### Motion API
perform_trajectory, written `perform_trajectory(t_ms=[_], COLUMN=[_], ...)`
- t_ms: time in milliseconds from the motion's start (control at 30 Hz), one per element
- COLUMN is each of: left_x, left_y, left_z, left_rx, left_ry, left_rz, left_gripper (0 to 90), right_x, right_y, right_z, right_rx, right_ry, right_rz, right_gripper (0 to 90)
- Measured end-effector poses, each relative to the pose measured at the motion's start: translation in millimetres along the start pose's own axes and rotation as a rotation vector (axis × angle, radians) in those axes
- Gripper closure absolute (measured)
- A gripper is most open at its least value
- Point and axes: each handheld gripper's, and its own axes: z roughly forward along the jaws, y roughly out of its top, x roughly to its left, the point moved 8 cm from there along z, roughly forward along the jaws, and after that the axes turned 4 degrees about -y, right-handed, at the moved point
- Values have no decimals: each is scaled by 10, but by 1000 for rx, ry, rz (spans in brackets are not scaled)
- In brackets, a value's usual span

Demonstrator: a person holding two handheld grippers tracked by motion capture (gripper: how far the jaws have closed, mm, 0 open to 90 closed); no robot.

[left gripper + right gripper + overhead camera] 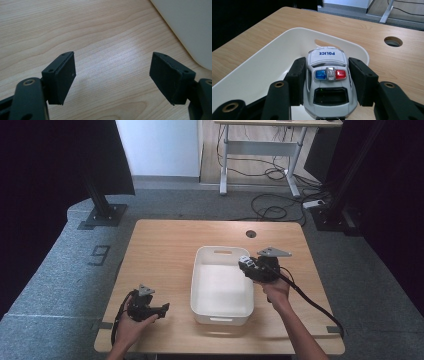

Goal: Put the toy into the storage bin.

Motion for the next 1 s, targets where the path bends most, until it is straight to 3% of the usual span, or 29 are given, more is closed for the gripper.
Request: perform_trajectory(t_ms=[500,1000], left_x=[-7,-7], left_y=[-7,-9], left_z=[12,3], left_rx=[5,5], left_ry=[-2,-5], left_rz=[0,0], left_gripper=[219,219], right_x=[42,271], right_y=[-20,70], right_z=[128,218], right_rx=[29,35], right_ry=[-2,24], right_rz=[0,-37], right_gripper=[500,500])
